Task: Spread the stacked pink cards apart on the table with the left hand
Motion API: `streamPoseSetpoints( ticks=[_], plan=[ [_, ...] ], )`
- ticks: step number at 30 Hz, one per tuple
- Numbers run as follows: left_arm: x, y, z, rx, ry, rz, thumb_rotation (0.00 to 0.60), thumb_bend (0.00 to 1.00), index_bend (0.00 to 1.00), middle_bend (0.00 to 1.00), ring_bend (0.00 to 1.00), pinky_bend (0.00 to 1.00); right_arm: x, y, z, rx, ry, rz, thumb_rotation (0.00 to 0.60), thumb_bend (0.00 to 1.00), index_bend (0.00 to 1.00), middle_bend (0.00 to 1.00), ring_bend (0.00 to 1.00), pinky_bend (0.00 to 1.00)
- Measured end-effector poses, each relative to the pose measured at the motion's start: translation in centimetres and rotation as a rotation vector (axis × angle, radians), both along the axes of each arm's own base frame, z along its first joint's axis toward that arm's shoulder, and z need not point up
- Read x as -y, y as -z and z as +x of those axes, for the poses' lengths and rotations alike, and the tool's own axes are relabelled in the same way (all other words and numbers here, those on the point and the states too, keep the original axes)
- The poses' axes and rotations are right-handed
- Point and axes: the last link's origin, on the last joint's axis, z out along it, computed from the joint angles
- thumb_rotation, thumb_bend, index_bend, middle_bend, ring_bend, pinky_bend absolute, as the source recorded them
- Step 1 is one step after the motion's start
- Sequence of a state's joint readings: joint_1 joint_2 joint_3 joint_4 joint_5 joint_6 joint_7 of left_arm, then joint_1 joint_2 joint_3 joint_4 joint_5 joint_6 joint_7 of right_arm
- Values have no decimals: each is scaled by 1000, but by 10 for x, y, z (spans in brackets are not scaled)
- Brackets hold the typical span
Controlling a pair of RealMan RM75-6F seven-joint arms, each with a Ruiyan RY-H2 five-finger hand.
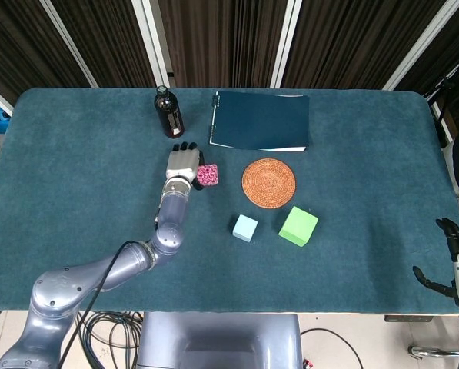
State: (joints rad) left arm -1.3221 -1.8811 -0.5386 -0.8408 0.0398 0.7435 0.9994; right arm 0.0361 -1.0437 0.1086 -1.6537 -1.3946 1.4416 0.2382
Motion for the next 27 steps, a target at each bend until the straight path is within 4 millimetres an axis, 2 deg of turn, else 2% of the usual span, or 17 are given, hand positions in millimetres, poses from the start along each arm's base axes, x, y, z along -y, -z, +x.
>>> streamPoseSetpoints(
  ticks=[6, 14, 27],
  plan=[
    [14, -10, -1, 9, 8, -31, 600, 261, 493, 162, 33, 0, 0, 0, 1, -2, -1, 3, 600, 242, 78, 50, 129, 178],
    [34, -27, -11, -18, 7, -41, 600, 262, 493, 160, 33, 0, 0, 1, 1, -3, -2, 5, 600, 243, 78, 50, 129, 178],
    [61, -40, -27, -35, 12, -62, 600, 262, 491, 159, 33, 0, 0, 0, 1, 0, -1, 4, 600, 243, 78, 50, 129, 177]
  ],
)
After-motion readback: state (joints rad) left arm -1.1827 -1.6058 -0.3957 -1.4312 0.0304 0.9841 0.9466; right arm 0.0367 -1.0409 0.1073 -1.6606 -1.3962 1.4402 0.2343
